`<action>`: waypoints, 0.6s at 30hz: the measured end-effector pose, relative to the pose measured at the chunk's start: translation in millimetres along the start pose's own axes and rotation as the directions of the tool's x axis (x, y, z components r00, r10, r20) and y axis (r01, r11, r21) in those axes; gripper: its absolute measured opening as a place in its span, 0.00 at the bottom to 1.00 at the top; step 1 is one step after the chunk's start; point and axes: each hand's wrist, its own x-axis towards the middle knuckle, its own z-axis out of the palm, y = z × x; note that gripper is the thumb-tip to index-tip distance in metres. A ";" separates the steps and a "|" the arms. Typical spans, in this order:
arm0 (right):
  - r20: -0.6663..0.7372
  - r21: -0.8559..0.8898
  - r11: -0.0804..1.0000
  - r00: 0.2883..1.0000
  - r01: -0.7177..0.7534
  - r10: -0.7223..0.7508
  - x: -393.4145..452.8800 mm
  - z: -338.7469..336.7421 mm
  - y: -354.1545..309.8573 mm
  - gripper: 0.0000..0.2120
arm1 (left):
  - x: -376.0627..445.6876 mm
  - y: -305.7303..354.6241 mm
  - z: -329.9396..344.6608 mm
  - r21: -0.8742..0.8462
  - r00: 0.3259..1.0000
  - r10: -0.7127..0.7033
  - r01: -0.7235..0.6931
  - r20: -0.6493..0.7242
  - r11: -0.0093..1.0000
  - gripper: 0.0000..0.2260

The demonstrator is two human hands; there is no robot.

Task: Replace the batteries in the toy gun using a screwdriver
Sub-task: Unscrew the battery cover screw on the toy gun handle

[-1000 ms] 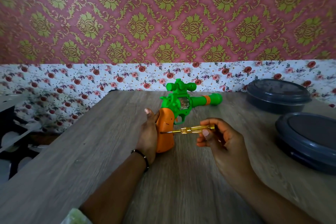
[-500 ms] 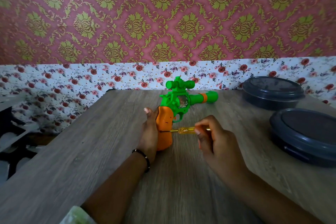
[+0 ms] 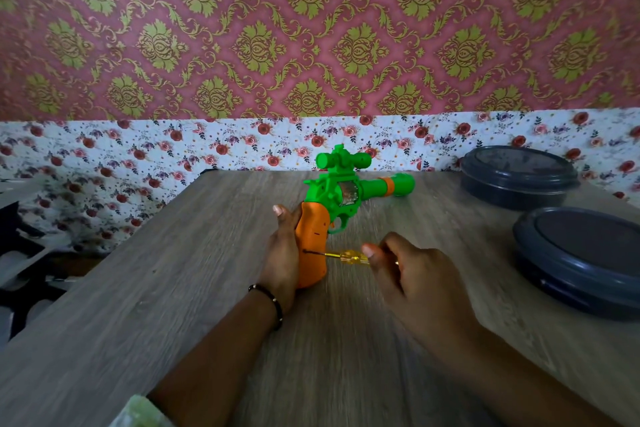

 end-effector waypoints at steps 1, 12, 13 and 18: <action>0.001 0.076 0.997 1.000 -0.007 0.007 0.6 1.4 0.2 0.19 | -0.2 0.0 -0.2 0.003 1.000 0.005 -0.005 -0.001 1.000 0.28; 0.073 0.497 0.865 0.997 -0.071 0.040 1.6 -1.2 -4.2 0.05 | -4.3 2.9 -0.6 0.028 1.000 0.012 -0.012 0.021 1.000 0.27; 0.059 0.422 0.904 0.997 -0.064 0.043 1.0 -1.0 -3.2 0.10 | -4.9 3.5 0.1 0.026 1.000 0.014 -0.015 0.020 1.000 0.26; 0.011 0.203 0.978 0.998 -0.055 0.054 1.8 -0.4 0.8 0.22 | -2.5 0.2 -1.6 0.030 1.000 -0.004 0.003 0.029 1.000 0.29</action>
